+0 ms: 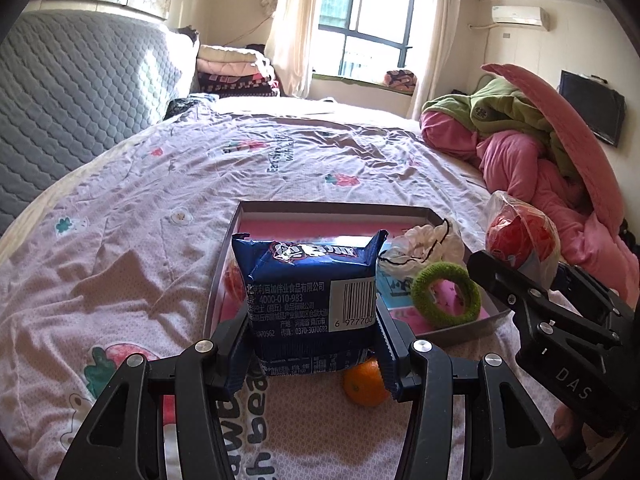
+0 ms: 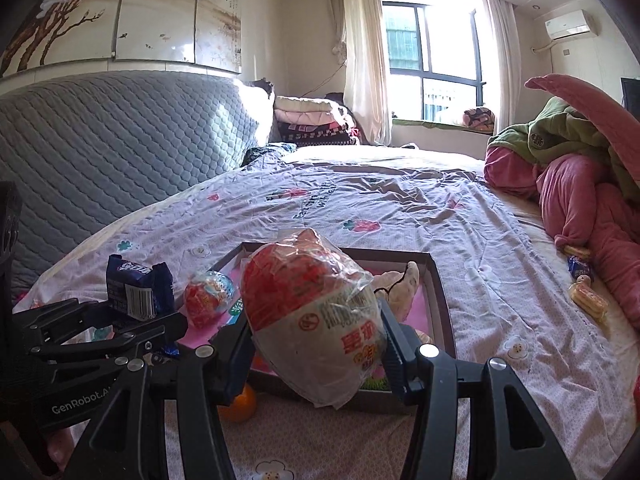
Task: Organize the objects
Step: 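Carry the blue packet with left while right carries the egg bag over the tray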
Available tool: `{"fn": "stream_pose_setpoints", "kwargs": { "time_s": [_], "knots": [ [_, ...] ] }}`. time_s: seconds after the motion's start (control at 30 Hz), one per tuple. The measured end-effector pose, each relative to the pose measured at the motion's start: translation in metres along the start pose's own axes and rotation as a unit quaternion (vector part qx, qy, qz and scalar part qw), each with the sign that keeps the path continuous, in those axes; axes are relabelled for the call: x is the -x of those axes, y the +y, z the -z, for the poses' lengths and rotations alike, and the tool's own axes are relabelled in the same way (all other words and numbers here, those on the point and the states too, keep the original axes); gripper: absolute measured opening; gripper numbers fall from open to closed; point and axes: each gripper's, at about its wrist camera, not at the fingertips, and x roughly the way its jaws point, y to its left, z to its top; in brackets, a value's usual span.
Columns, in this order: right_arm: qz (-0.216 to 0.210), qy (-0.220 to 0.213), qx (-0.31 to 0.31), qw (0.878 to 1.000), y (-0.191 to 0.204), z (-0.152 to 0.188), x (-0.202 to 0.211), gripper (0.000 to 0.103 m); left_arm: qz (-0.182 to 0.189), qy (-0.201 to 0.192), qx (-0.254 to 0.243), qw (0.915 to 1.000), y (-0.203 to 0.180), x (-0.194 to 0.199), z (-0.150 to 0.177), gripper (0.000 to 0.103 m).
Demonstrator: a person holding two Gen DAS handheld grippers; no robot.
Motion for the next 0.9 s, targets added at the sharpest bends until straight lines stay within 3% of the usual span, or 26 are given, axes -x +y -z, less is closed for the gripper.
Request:
{"fn": "stream_pose_setpoints", "kwargs": {
  "time_s": [0.33,0.6,0.9],
  "knots": [
    [0.016,-0.006,-0.011,1.000,-0.012,-0.010,-0.010,0.055,0.005,-0.003,0.010,0.9999,0.005,-0.013,-0.016,0.054],
    [0.040,-0.010,0.003,0.999,-0.017,-0.019,-0.024,0.055,-0.019,-0.030,0.012,0.9993,0.028,-0.021,-0.046,0.054],
    [0.041,-0.009,-0.002,0.999,-0.020,-0.028,-0.043,0.055,-0.034,-0.013,0.017,0.9992,0.043,-0.049,-0.055,0.054]
  ]
}}
